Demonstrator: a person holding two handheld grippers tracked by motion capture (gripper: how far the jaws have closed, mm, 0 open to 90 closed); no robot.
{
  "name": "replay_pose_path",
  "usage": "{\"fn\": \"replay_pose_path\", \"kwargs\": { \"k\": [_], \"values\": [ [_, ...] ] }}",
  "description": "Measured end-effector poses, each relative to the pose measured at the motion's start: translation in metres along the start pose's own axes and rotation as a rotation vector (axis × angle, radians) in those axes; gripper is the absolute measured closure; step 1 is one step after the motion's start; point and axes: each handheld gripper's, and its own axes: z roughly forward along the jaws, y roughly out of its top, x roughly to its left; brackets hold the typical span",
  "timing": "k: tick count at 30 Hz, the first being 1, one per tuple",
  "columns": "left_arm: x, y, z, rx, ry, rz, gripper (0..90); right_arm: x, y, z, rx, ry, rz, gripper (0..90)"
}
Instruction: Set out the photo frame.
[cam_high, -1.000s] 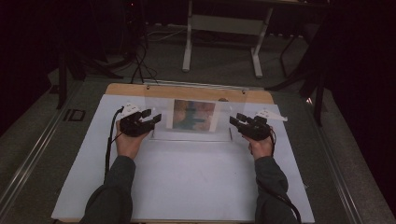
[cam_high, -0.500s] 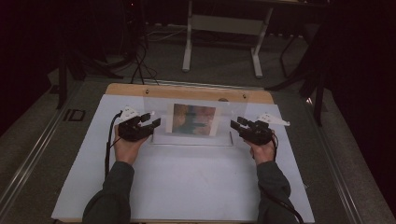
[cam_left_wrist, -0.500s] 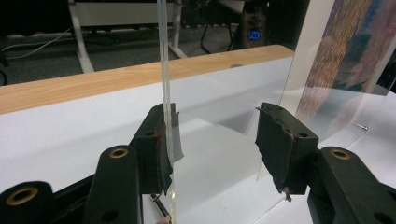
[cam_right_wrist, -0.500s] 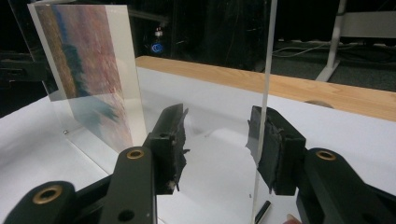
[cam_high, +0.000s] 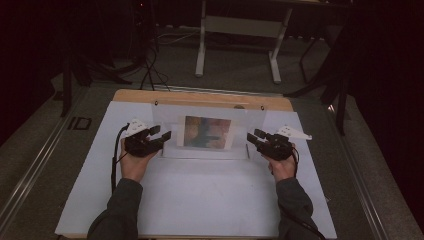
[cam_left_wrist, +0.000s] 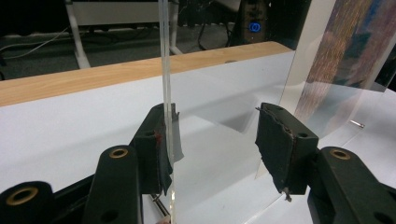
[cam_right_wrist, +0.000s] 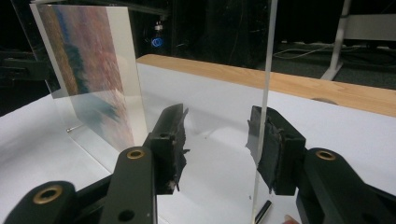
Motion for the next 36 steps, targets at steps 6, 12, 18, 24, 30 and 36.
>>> {"fn": "replay_pose_path", "kwargs": {
  "k": [6,12,18,24,30,36],
  "values": [
    [-0.0015,-0.0005,-0.0035,0.004,-0.004,-0.005,47.3,0.0036,-0.0010,-0.0033,-0.001,0.001,-0.008,55.2],
    [-0.0018,-0.0019,-0.0078,0.000,-0.007,-0.015,47.3,0.0066,-0.0009,-0.0060,-0.002,0.010,-0.013,56.1],
    [-0.0011,-0.0028,-0.0088,0.002,-0.013,-0.015,47.3,0.0085,-0.0020,-0.0076,0.000,0.015,-0.019,56.2],
    [-0.0015,-0.0040,-0.0097,0.004,-0.018,-0.017,47.2,0.0080,-0.0032,-0.0086,0.003,0.022,-0.017,56.3],
    [-0.0013,-0.0068,-0.0102,-0.012,-0.023,-0.031,47.1,0.0076,-0.0051,-0.0092,-0.004,0.032,-0.019,56.7],
    [0.0005,-0.0071,-0.0102,-0.014,-0.031,-0.030,47.1,0.0071,-0.0055,-0.0100,-0.005,0.037,-0.025,57.7]
  ]
}}
